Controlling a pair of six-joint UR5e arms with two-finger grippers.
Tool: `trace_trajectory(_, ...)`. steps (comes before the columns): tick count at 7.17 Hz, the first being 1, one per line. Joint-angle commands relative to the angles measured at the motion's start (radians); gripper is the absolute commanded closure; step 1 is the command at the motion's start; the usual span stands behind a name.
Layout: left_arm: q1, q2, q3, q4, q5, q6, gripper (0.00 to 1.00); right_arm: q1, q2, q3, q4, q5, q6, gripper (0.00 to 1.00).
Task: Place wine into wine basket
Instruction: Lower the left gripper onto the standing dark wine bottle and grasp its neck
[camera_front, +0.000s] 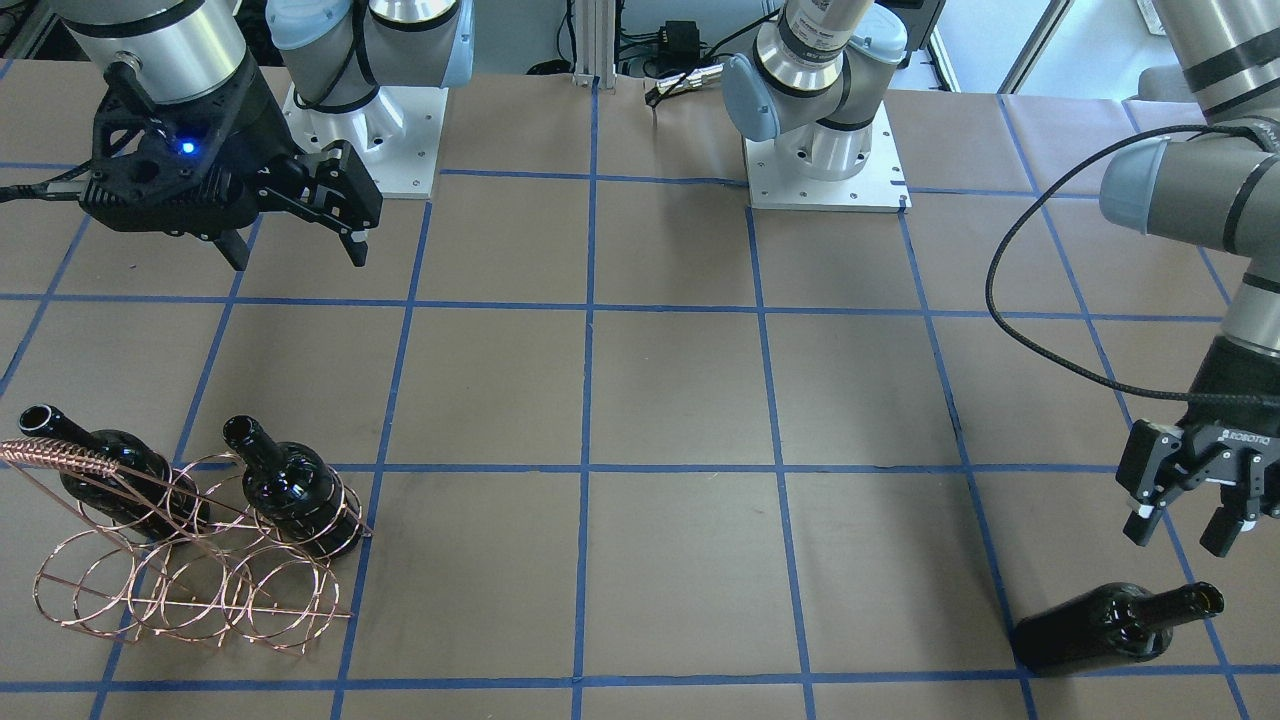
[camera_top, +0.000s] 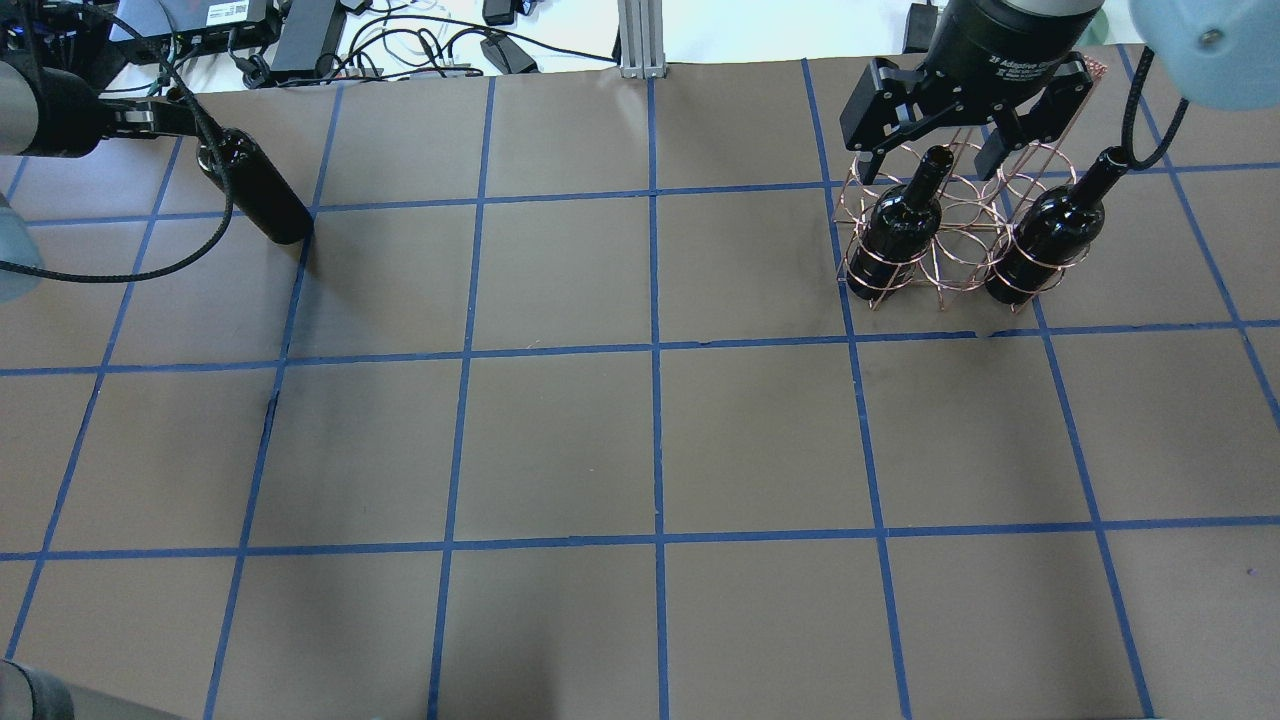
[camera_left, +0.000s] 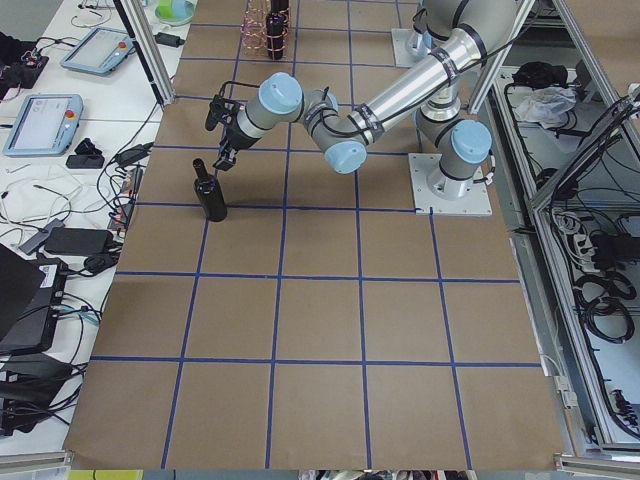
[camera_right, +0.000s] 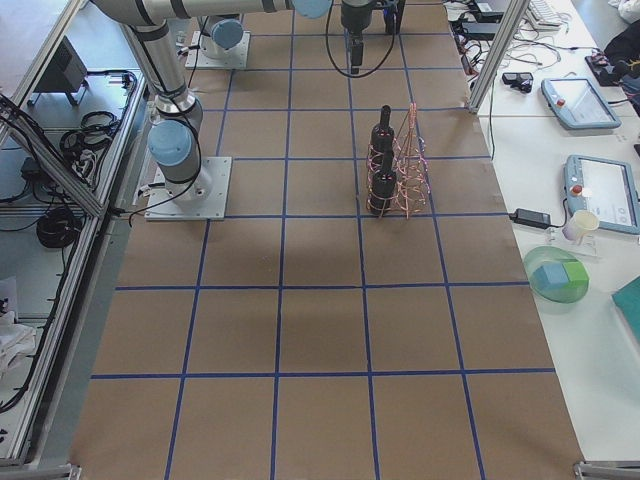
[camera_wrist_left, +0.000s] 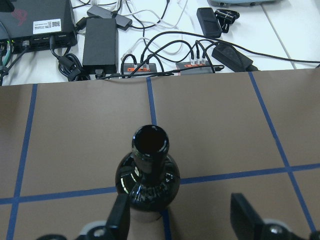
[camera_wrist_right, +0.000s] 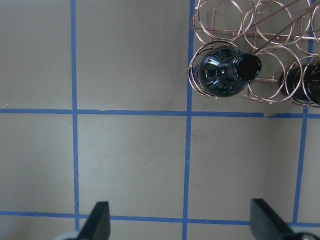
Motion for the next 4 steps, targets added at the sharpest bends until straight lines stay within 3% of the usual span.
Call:
trace_trajectory(1, -0.001, -0.088, 0.001, 0.154, -0.004, -0.002, 0.25, 0.000, 0.002, 0.000, -0.005, 0.000, -0.002, 0.00)
trace_trajectory(4, -0.002, -0.138, 0.006, 0.265, -0.041, -0.007, 0.29, 0.000, 0.012, 0.000, -0.001, 0.000, 0.000, 0.00)
